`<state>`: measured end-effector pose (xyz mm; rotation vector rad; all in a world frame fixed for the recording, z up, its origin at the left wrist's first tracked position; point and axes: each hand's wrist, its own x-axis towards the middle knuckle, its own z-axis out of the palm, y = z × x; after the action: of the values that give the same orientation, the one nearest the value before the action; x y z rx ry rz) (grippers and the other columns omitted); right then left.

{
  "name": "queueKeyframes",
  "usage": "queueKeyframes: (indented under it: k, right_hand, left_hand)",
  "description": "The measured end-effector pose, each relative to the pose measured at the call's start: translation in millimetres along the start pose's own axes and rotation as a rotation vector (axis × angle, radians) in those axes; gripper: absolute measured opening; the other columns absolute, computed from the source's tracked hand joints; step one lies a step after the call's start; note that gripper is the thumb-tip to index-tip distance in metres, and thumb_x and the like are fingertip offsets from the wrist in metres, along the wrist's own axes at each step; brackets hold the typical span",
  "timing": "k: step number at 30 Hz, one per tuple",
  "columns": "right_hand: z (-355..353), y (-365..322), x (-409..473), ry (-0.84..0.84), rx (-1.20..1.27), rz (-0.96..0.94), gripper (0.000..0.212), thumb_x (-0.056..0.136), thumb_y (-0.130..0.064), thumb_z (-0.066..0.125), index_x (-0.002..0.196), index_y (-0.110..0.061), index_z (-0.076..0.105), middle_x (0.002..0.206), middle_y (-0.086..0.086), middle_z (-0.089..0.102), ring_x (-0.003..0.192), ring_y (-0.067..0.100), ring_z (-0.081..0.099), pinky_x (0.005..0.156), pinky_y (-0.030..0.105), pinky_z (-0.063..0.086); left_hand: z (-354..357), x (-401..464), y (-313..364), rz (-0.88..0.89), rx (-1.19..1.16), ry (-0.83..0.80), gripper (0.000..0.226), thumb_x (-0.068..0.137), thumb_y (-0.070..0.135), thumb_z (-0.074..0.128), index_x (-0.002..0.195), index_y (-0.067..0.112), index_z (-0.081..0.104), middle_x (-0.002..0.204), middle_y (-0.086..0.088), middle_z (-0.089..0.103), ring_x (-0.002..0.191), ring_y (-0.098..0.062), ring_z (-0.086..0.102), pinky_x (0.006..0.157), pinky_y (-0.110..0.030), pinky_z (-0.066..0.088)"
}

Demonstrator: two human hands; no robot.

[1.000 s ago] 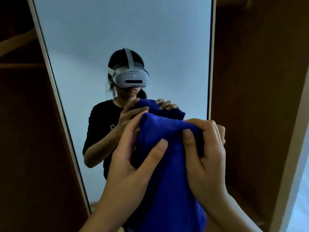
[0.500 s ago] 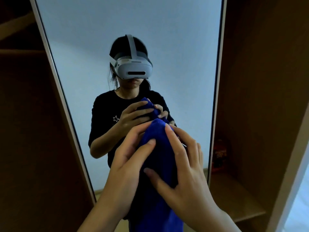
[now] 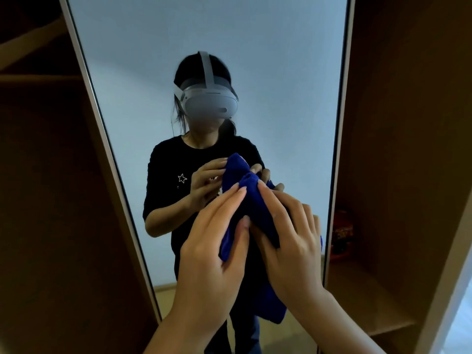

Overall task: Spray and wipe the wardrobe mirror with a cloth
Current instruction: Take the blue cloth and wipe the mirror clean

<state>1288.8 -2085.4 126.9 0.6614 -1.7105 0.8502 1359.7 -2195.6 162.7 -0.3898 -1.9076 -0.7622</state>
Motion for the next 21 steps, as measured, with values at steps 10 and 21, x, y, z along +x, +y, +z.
queueKeyframes:
  k: [10, 21]
  right_hand:
    - [15, 4, 13, 0.043, -0.04, -0.094, 0.038, 0.088, -0.023, 0.063, 0.126, -0.022, 0.063, 0.112, 0.004, 0.062, 0.096, 0.018, 0.055, 0.075, 0.039, 0.047]
    - [15, 0, 65, 0.03, -0.104, 0.052, 0.04, 0.088, -0.027, 0.06, 0.128, -0.022, 0.062, 0.108, 0.007, 0.057, 0.093, 0.023, 0.055, 0.074, 0.042, 0.046]
  left_hand:
    - [-5, -8, -22, 0.087, 0.123, -0.03, 0.042, 0.094, 0.013, 0.052, 0.136, 0.003, 0.05, 0.14, -0.004, 0.052, 0.133, -0.011, 0.046, 0.105, -0.031, 0.045]
    - [-13, 0, -28, 0.063, 0.142, -0.008, 0.041, 0.095, 0.015, 0.049, 0.134, 0.003, 0.052, 0.136, -0.004, 0.056, 0.133, -0.009, 0.045, 0.108, -0.023, 0.039]
